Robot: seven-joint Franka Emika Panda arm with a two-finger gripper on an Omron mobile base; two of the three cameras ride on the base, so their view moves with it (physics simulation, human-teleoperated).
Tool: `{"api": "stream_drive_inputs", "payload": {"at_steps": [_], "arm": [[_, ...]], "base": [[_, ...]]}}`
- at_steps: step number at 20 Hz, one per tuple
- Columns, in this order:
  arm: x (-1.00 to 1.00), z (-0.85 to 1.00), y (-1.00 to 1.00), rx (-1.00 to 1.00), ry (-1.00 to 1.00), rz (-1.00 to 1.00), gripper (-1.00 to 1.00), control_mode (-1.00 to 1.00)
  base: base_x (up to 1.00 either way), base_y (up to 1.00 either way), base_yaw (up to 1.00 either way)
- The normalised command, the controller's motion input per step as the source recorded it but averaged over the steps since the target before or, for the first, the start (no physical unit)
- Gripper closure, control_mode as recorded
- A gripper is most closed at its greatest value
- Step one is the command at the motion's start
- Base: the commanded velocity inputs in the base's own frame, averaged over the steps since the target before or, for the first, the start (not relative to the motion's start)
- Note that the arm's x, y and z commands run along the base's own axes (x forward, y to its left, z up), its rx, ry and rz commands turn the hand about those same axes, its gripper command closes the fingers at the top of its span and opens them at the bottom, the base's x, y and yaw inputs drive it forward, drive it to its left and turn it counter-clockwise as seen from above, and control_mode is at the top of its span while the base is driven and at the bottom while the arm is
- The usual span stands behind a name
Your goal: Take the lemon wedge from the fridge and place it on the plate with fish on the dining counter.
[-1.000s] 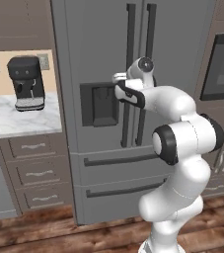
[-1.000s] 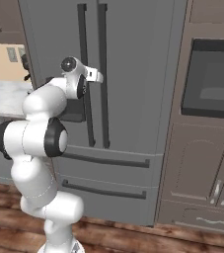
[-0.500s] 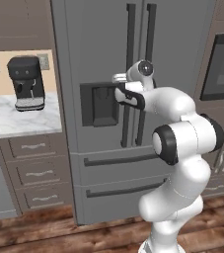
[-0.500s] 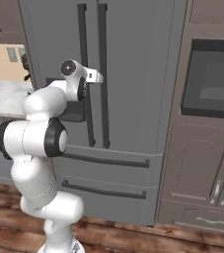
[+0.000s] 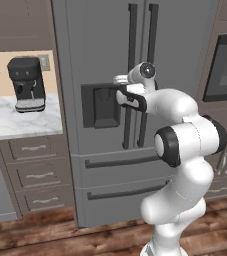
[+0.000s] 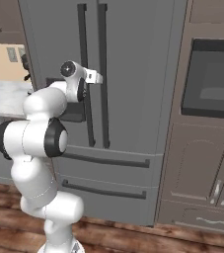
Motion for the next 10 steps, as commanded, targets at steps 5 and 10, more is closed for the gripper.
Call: {"api": "stream_drive_inputs", "payload": {"at_steps": [5, 10], "arm": [[-0.15, 0.0, 0.0, 0.0, 0.0, 0.0, 1.0, -1.0], [-0.66, 0.0, 0.0, 0.02, 0.0, 0.0, 1.0, -1.0]], "base": [[0.0, 0.0, 0.0], [0.0, 0.0, 0.0]]}}
